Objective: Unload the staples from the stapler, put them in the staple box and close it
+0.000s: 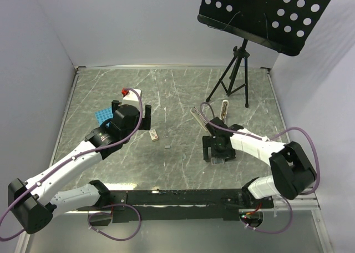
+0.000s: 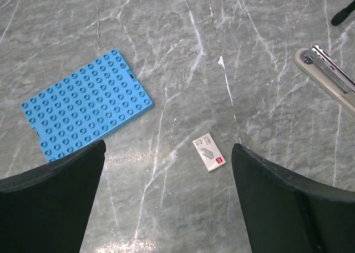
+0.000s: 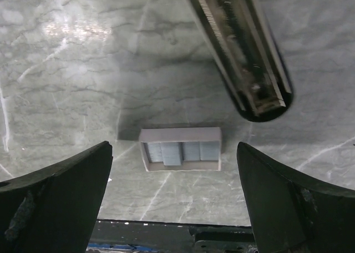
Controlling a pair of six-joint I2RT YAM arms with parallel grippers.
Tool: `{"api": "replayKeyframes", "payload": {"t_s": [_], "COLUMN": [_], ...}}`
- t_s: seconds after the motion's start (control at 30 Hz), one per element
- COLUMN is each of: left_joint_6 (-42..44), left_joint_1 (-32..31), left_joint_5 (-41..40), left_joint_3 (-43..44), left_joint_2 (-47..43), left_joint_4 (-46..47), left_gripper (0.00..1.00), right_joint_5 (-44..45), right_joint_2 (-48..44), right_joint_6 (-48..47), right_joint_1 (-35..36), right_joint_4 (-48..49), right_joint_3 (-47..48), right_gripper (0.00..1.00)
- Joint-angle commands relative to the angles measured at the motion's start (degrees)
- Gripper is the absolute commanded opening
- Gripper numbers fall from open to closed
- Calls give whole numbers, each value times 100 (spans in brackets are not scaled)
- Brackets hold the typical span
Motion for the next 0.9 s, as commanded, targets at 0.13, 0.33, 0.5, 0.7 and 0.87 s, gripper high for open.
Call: {"api": "replayKeyframes", "payload": {"t_s": [0.13, 0.33, 0.5, 0.7, 0.87], "left_joint_6": [-58, -49, -49, -58, -67], "left_joint_1": [-23, -23, -23, -14, -23], "left_joint_5": [-169, -151, -134, -151, -178], "left_joint_3": [-11, -20, -20, -11, -11], "left_joint_2": [-108, -161, -126, -100, -73], "left_joint_4": [78, 95, 95, 87, 78], "left_gripper": [99, 99, 99, 99, 100], "right_joint_5": [341, 78, -116, -195, -195], "right_joint_2": [453, 427, 418, 348, 357], "right_joint_6": [6, 23, 172, 489, 787], "right_joint_1": [382, 523, 699, 962, 1226], "right_joint_4": [-213, 6, 165, 191, 200], "right_joint_3": [434, 267, 152, 275, 433], "right_gripper": [98, 91, 84, 77, 76]}}
